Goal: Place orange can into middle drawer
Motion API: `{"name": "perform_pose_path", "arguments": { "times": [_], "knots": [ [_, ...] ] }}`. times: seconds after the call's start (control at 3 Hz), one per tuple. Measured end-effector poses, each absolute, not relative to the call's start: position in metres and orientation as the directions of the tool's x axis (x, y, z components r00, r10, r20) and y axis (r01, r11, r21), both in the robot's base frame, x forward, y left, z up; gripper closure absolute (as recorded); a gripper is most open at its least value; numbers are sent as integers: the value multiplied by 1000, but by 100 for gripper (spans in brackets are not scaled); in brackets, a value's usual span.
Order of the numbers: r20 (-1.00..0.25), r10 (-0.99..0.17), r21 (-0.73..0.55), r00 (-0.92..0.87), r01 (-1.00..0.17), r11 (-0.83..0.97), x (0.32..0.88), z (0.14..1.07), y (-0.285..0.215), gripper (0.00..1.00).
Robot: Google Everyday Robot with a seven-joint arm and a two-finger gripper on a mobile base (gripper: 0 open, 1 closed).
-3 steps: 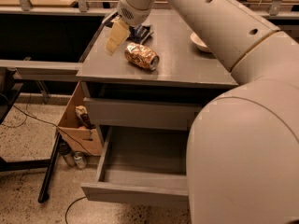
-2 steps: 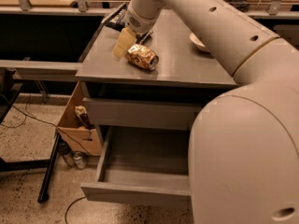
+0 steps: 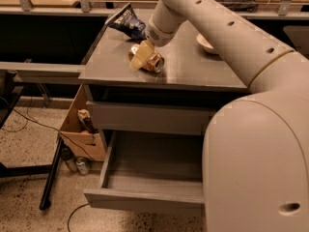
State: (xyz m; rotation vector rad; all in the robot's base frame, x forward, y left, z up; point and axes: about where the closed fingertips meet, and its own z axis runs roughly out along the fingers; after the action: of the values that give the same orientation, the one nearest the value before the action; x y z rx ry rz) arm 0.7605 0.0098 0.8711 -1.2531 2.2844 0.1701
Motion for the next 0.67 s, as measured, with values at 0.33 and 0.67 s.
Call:
{"name": "perform_pose_path", "arguments": {
  "times": [0.33, 0.67],
  "knots": [
    [-474, -753, -108, -456, -819, 564, 759, 848, 2, 0],
    [-462, -765, -81, -448, -838, 539, 752, 836, 5, 19]
  ]
}}
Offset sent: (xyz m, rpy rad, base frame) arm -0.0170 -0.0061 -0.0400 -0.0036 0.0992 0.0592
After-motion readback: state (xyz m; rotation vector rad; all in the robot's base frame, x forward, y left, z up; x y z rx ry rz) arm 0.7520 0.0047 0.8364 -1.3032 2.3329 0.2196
